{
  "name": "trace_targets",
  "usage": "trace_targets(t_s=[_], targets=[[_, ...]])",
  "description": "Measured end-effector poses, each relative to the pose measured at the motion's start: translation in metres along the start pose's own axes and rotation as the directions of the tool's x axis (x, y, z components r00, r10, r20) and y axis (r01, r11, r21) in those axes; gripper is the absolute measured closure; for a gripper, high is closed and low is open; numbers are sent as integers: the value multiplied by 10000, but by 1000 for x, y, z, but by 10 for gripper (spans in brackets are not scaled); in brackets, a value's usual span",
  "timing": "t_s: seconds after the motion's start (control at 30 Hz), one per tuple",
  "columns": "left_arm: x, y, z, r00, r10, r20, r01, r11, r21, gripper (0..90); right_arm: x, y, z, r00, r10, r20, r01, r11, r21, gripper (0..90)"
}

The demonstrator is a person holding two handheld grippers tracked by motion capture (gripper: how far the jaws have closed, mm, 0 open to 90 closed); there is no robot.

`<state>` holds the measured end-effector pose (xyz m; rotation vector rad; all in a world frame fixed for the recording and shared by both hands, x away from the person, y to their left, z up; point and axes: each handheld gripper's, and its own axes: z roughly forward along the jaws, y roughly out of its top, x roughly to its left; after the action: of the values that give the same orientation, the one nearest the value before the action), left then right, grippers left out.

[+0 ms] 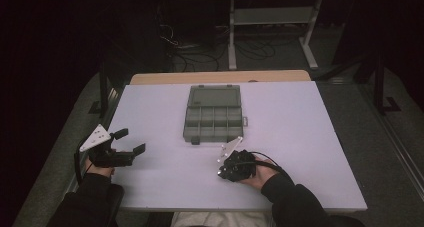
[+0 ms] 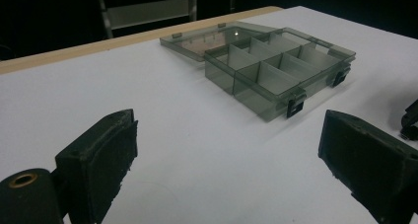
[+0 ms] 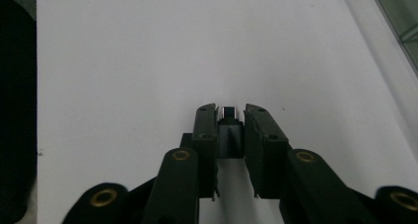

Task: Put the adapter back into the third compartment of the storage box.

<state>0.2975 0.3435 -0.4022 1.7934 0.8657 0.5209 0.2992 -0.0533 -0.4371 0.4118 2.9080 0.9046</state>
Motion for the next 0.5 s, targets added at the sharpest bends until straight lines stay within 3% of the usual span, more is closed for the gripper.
trace_targets(t_s=[0.5], targets=[[0,0,0,10000,-35,-36,35,10000,1,74,-1,6,-9,9999,90,121,-87,9997,-237,750]])
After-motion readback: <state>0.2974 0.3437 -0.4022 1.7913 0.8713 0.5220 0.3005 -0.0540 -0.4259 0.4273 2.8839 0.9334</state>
